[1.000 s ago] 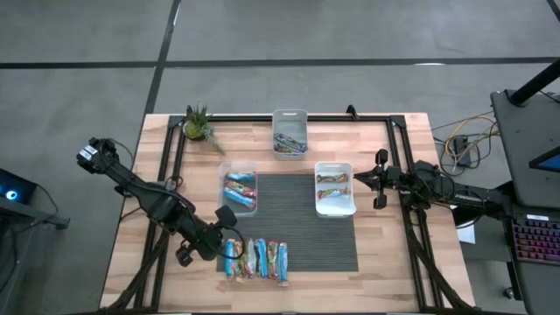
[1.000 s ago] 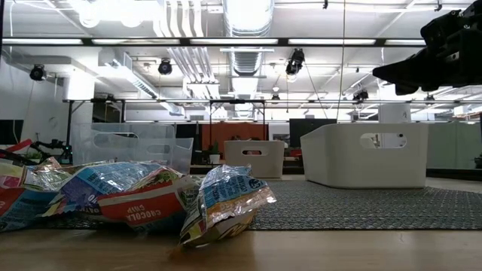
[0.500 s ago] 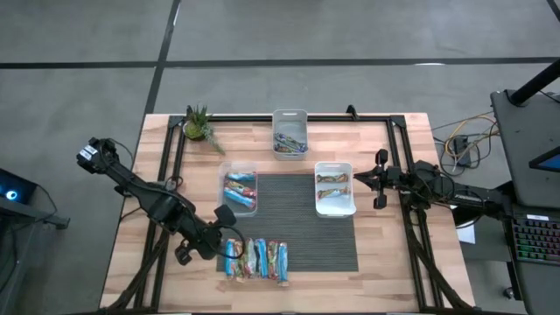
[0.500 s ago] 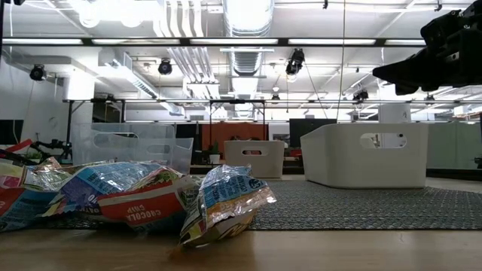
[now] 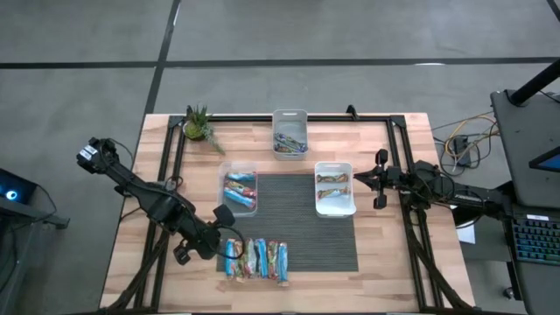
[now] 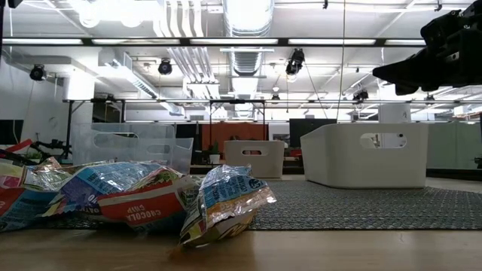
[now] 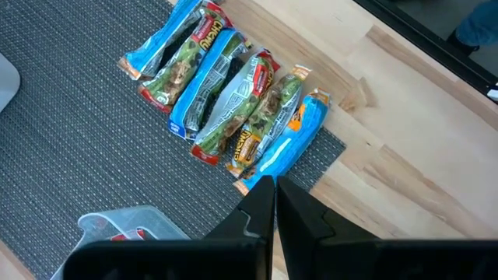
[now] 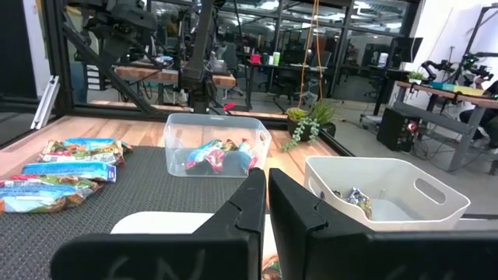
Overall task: Pick and place Granola Bars by type
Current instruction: Put the yellow granola bar into the white bin
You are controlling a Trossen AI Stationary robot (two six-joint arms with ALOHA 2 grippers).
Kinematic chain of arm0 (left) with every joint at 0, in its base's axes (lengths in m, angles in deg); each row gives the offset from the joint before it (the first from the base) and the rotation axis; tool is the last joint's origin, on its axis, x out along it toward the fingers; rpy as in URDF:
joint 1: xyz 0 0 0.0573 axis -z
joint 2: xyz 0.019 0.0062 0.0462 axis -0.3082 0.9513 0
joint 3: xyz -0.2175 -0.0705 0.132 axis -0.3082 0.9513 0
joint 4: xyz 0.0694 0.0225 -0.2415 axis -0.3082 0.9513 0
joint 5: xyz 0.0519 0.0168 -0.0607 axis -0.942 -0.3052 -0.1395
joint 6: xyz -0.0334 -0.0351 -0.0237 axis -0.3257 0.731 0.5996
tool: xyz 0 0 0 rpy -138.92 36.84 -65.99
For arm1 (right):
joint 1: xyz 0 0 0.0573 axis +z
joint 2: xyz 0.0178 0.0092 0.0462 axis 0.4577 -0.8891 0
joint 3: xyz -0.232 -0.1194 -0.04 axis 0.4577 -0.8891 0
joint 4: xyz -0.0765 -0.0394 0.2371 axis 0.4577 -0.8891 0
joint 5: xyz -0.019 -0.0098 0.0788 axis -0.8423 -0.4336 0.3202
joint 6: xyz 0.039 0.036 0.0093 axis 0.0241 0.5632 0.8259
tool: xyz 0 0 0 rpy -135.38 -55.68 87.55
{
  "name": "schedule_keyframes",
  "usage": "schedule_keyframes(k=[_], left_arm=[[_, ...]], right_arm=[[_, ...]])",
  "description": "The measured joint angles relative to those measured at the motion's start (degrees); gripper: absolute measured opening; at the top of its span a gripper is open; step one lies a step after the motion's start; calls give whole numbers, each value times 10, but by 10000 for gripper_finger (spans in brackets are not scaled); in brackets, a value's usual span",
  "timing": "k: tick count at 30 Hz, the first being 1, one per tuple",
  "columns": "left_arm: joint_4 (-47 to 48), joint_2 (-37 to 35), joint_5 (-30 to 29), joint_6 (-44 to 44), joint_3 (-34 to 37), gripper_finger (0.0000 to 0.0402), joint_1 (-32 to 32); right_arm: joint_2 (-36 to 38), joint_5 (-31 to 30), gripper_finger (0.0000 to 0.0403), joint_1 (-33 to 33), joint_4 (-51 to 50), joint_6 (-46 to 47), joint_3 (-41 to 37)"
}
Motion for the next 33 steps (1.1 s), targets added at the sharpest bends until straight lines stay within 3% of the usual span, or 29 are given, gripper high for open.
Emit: schedule_keyframes(k=[33], left_arm=[[-2, 0, 1, 35, 7, 0, 0]], right_arm=[[0, 0, 9, 0, 0, -2, 0]])
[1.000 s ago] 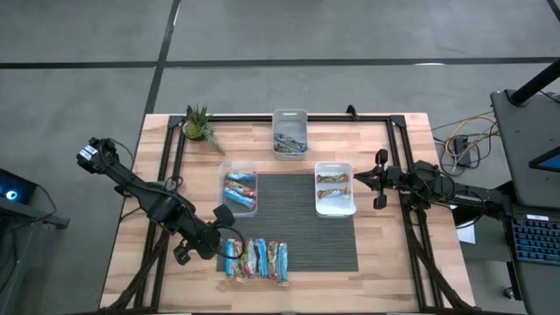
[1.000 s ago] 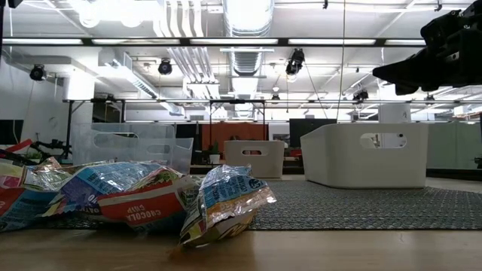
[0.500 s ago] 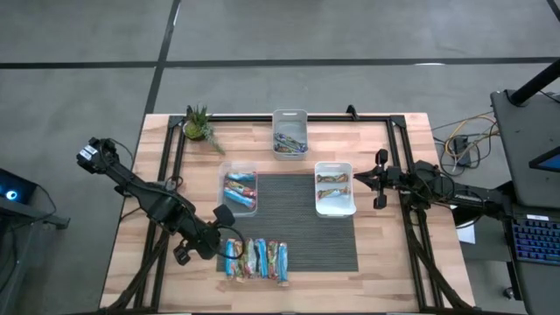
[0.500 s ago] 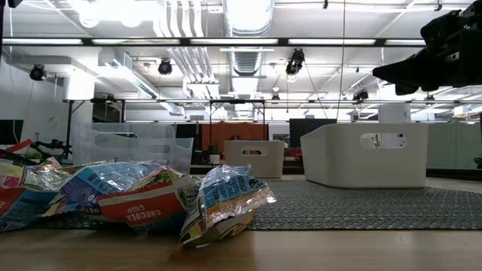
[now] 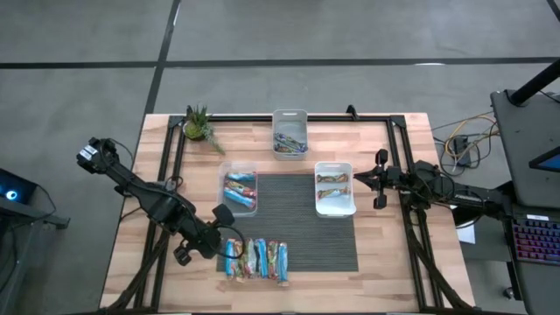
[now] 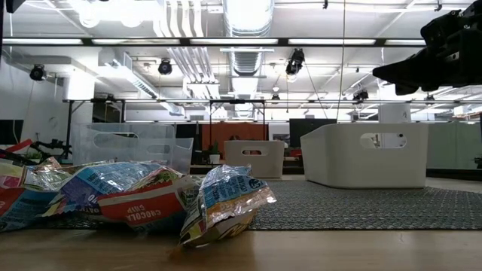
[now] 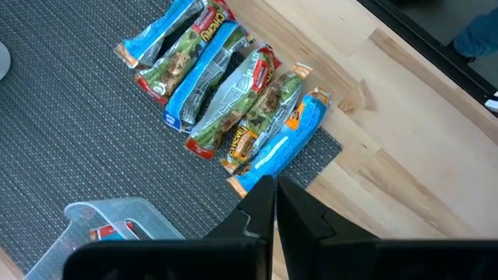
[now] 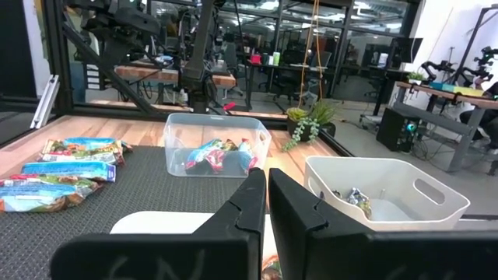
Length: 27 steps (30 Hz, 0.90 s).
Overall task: Pick and place Granola Bars by type
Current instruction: Put the yellow granola bar into the white bin
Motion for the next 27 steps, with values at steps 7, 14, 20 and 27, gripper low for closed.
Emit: schedule_keyframes(k=[7, 14, 20, 27], left_arm=[[0, 0, 0, 0, 0, 0, 0], [-2, 0, 0, 0, 0, 0, 0], [-2, 0, 0, 0, 0, 0, 0], [-2, 0, -7, 1, 0, 0, 0]], right_arm=[[0, 0, 9, 0, 0, -1, 0], [0, 0, 9, 0, 0, 0, 0], [0, 0, 9, 0, 0, -1, 0], [0, 0, 9, 0, 0, 0, 0]])
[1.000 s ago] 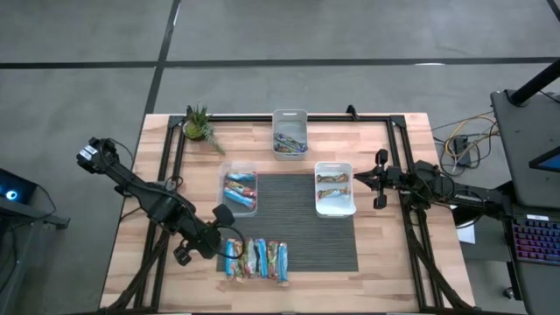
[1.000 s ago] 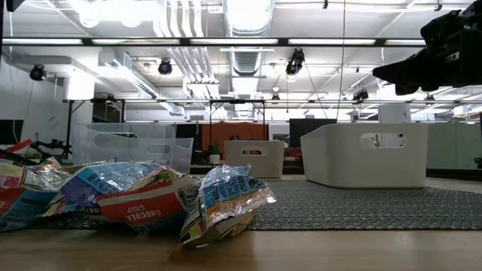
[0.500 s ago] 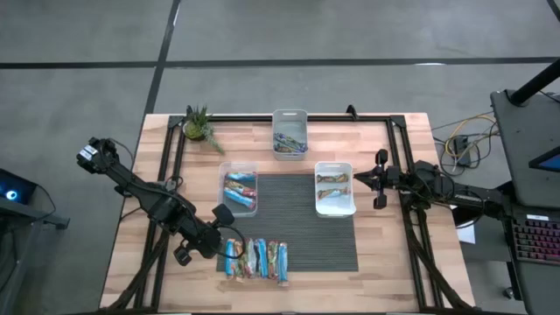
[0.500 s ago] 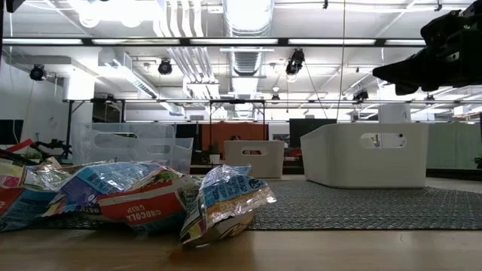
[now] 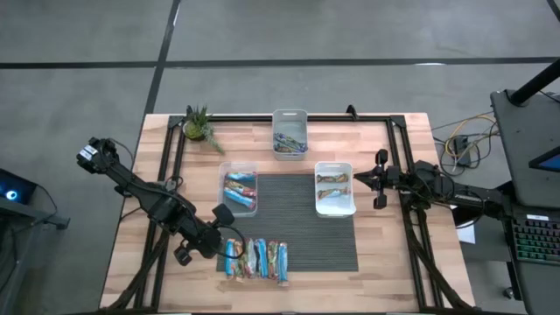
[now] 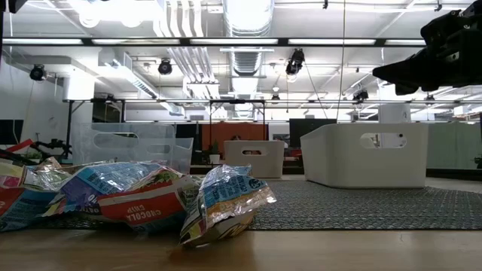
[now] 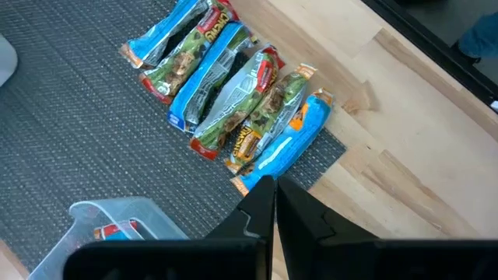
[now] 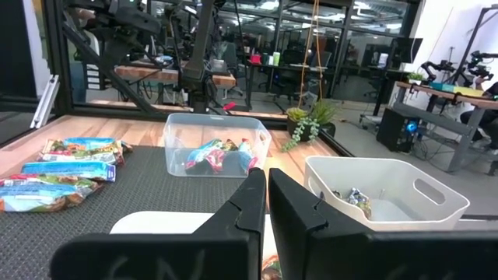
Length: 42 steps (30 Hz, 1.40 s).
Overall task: Pick and place Granola Bars by type
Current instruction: Put the yellow granola bar into the white bin
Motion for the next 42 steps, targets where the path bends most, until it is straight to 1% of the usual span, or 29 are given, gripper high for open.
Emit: schedule_keyframes(k=[5, 12, 20, 39, 42], left_arm=[[0, 0, -2, 3, 0, 0, 0], [0, 0, -2, 42, 0, 0, 0], [0, 0, -2, 68, 0, 0, 0], [4, 0, -2, 69, 0, 0, 0], [-4, 4, -2, 52, 1, 0, 0]], right_arm=[[0, 0, 9, 0, 0, 0, 0], [0, 0, 9, 0, 0, 0, 0], [0, 0, 9, 0, 0, 1, 0], [0, 0, 9, 0, 0, 1, 0], [0, 0, 9, 0, 0, 1, 0]])
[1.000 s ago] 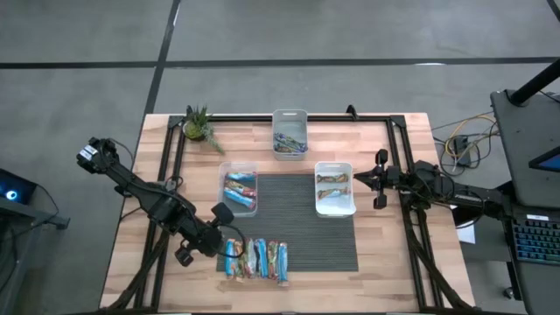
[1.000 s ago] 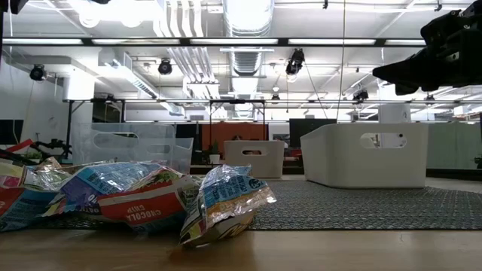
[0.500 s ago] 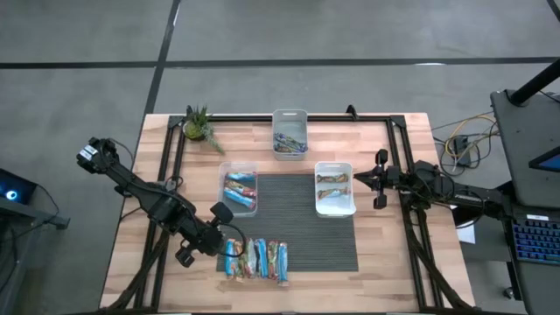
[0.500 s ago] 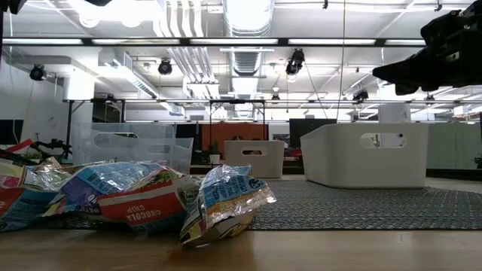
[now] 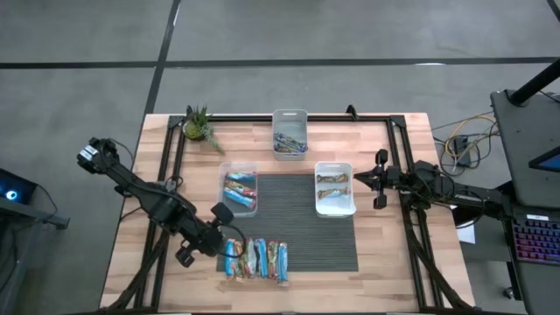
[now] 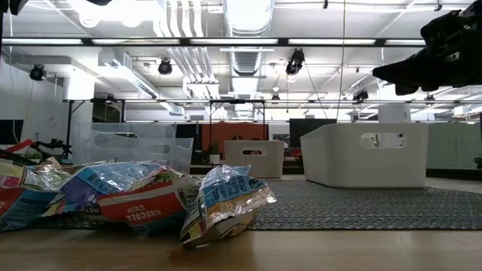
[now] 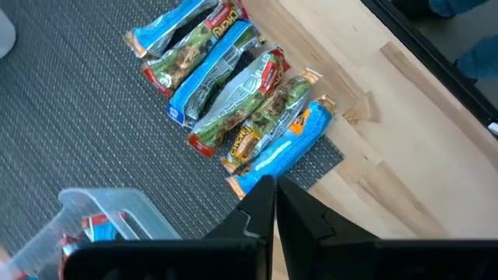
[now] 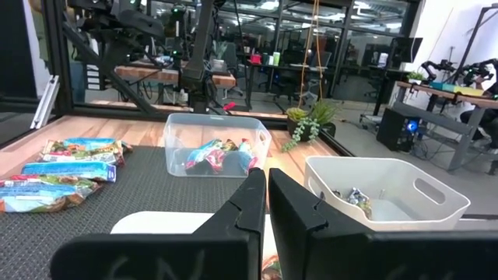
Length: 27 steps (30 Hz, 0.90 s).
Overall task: Pick and place Granola Bars by type
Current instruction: Put the yellow granola bar into the white bin
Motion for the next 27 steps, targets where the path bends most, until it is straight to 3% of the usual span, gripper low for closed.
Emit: schedule_keyframes(k=[8, 16, 23, 27], left_arm=[[-28, 25, 3, -53, 1, 0, 8], [-53, 59, 36, -229, 7, 0, 37], [-132, 78, 61, -215, 35, 1, 44], [-140, 82, 77, -208, 40, 23, 44]], right_arm=[[0, 0, 9, 0, 0, -2, 0], [0, 0, 9, 0, 0, 0, 0], [0, 0, 9, 0, 0, 1, 0], [0, 0, 9, 0, 0, -2, 0]])
